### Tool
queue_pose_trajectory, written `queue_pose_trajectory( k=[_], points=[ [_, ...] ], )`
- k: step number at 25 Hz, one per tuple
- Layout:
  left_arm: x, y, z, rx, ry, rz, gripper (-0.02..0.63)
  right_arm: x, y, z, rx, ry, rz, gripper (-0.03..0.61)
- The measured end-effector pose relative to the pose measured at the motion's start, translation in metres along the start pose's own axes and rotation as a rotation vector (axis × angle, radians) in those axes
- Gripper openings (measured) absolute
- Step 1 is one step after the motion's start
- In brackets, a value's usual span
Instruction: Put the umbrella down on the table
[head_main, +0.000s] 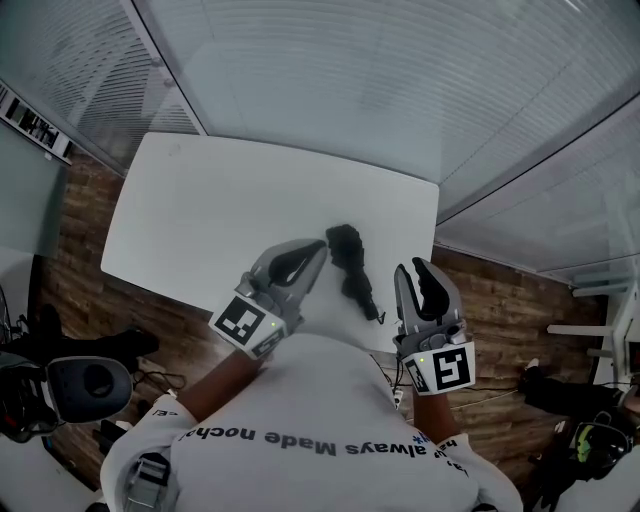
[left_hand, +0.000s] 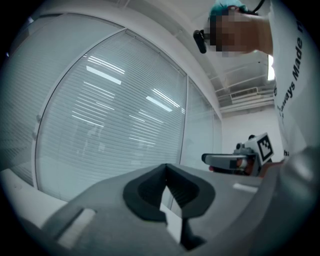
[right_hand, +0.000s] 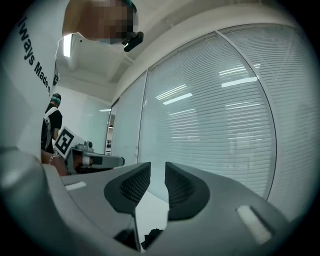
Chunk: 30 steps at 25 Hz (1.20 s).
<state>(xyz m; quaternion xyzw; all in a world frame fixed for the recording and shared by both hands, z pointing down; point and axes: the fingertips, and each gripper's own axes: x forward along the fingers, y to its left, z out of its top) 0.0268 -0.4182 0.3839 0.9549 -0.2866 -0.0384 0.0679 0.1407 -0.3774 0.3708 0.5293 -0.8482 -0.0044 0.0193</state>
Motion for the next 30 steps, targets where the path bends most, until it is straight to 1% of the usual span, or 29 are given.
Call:
queue_pose_trajectory(
  k=[3,9,16,22,30],
  points=[
    [0.003,-0.003,-0.002,0.002,-0.003,-0.006,0.003,-0.005,0.005,0.0,0.009,-0.013,-0.001,0.086],
    [0.004,-0.004,-0.003,0.006,0.0,-0.018,0.003,-0.003,0.014,0.0,-0.003,-0.008,0.016,0.077],
    [0.001,-0.001,-0.004,-0.015,0.004,0.0,0.003,-0.002,0.014,0.002,0.014,-0.013,0.01,0.075],
    [-0.001,0.0,-0.001,-0.014,-0.001,-0.002,0.003,0.001,0.013,0.002,0.018,-0.007,0.008,0.075],
    [-0.002,0.003,-0.007,-0.013,-0.001,0.0,0.003,0.004,0.015,-0.006,0.031,-0.004,0.019,0.075]
  ],
)
